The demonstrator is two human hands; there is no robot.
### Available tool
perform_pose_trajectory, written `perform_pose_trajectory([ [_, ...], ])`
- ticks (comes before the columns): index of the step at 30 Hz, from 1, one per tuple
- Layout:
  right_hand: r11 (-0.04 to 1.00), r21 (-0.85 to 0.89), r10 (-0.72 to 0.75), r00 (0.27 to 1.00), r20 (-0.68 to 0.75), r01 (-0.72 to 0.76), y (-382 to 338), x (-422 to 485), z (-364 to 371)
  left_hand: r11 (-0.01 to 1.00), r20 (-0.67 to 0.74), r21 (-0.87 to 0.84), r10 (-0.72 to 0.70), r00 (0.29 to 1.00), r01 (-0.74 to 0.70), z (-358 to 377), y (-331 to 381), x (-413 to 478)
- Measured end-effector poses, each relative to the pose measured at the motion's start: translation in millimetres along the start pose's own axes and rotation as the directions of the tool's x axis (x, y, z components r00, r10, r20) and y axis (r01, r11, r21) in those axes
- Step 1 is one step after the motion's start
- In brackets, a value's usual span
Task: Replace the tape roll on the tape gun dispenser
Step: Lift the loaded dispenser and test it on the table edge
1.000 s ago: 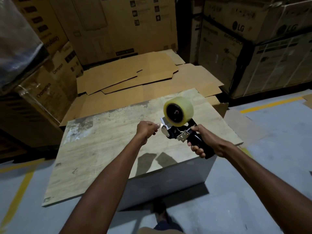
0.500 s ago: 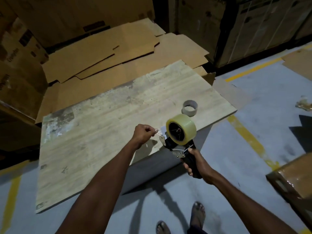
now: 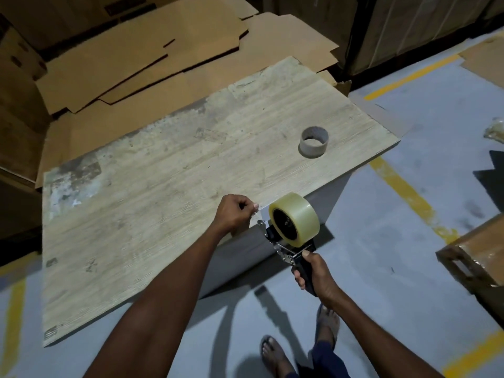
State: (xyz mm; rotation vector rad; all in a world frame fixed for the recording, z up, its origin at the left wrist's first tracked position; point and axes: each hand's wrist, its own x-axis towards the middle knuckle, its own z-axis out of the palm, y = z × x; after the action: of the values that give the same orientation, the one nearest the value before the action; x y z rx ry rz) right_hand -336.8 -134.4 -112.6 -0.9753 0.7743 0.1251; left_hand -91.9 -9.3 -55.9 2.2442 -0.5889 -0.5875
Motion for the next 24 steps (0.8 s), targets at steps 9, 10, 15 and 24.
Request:
perform_pose_trajectory([
  [9, 1.0, 0.006, -0.02, 1.0, 0.017, 0.02, 8.6, 4.6, 4.4, 0.982, -0.199, 0.186, 0.083, 0.976, -0.046, 6.4, -8.5, -2.1],
  [10, 1.0, 0.011, -0.022, 1.0, 0.022, 0.022, 8.9, 4.5, 5.1, 0.983, -0.252, 0.178, 0.08, 0.964, -0.035, 5.0, -12.7, -1.3],
  [15, 1.0, 0.016, -0.027, 0.999, 0.02, 0.027, 13.2, 6.5, 5.9, 0.987, -0.277, 0.158, 0.078, 0.958, -0.035, -1.3, -24.4, 2.1],
  [24, 0.999, -0.036, -0.001, 0.996, 0.092, 0.004, 8.3, 2.0, 4.3, 0.432, 0.542, 0.532, 0.487, 0.685, -0.728, -27.5, -60.6, -4.4],
])
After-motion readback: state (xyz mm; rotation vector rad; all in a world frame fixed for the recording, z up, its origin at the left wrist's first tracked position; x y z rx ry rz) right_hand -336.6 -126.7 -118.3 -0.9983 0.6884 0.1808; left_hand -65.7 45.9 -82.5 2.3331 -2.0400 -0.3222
